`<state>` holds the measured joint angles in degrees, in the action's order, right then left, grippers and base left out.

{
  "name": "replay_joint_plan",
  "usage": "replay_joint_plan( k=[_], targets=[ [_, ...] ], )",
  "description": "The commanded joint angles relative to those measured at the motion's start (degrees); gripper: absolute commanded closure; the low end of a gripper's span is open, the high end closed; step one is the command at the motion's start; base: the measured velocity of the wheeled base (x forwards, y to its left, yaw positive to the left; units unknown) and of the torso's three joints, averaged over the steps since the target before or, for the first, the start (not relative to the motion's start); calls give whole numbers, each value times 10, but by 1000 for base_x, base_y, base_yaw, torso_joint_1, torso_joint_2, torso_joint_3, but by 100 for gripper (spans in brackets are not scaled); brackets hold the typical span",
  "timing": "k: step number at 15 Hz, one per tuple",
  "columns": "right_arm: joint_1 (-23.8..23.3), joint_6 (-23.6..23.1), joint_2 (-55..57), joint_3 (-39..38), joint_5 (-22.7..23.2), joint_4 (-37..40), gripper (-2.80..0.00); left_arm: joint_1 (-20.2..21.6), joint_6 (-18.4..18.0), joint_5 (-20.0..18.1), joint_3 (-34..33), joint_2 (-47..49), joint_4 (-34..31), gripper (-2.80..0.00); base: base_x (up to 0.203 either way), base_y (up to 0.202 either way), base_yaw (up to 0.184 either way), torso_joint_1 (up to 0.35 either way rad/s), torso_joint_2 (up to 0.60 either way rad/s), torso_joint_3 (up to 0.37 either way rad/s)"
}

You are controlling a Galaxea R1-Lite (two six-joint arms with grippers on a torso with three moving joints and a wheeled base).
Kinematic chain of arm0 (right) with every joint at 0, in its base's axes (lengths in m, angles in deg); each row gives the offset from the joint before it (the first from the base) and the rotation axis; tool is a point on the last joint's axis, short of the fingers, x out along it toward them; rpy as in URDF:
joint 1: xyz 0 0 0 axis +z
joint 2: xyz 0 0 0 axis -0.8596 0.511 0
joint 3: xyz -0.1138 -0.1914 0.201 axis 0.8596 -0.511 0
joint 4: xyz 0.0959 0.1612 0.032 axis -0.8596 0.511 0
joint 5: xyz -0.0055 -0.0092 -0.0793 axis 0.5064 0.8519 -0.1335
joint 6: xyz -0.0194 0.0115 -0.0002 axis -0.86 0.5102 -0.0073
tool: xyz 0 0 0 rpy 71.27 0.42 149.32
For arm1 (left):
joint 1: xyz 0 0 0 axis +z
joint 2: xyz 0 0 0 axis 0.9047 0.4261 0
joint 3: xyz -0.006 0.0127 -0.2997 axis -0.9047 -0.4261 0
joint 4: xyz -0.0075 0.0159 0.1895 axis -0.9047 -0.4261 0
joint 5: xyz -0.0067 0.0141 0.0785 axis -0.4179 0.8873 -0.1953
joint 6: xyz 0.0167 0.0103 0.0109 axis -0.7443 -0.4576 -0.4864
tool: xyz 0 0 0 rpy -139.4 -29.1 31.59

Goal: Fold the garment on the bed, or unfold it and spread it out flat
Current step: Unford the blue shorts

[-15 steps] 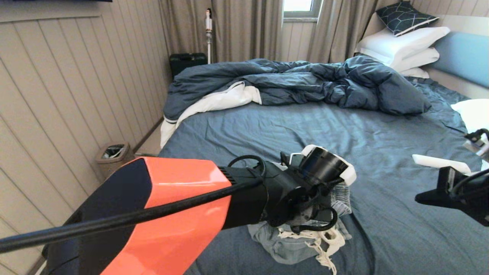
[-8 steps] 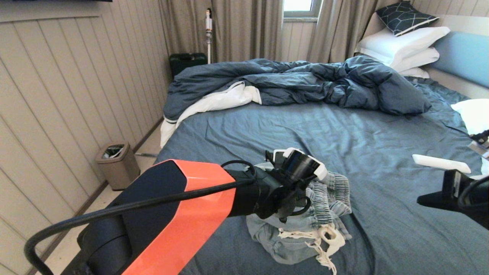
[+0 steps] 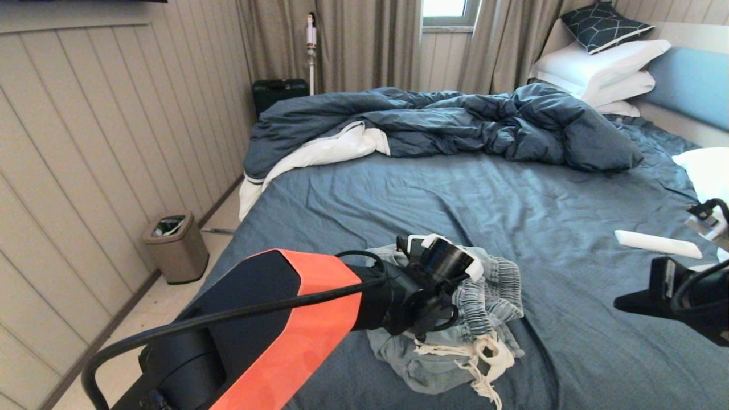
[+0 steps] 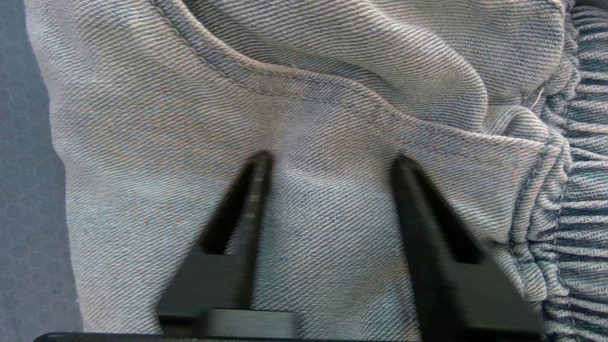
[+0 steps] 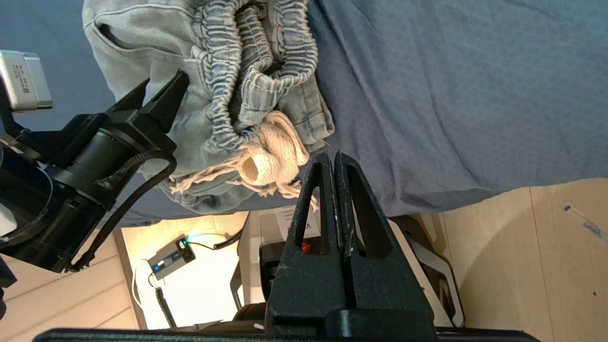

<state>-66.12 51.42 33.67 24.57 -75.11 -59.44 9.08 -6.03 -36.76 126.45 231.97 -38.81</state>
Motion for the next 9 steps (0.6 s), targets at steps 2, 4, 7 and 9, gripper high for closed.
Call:
replay_joint_plan(
  k=[2,4,7,9],
  targets=[
    [0,1,5,-1,1,1,0,1,3,1,-1,-3,-3,0,0,0,0,0,0,0],
    [0,2,7,-1,1,1,0,1,5,3,-1,-15,-4,0,0,0,0,0,0,0],
    [0,3,5,-2,1,1,0,11,6,5,-6,-66,-13,0,0,0,0,0,0,0],
    [0,2,5,-3,1,1,0,39,9,5,-10,-102,-30,0,0,0,0,0,0,0]
  ],
)
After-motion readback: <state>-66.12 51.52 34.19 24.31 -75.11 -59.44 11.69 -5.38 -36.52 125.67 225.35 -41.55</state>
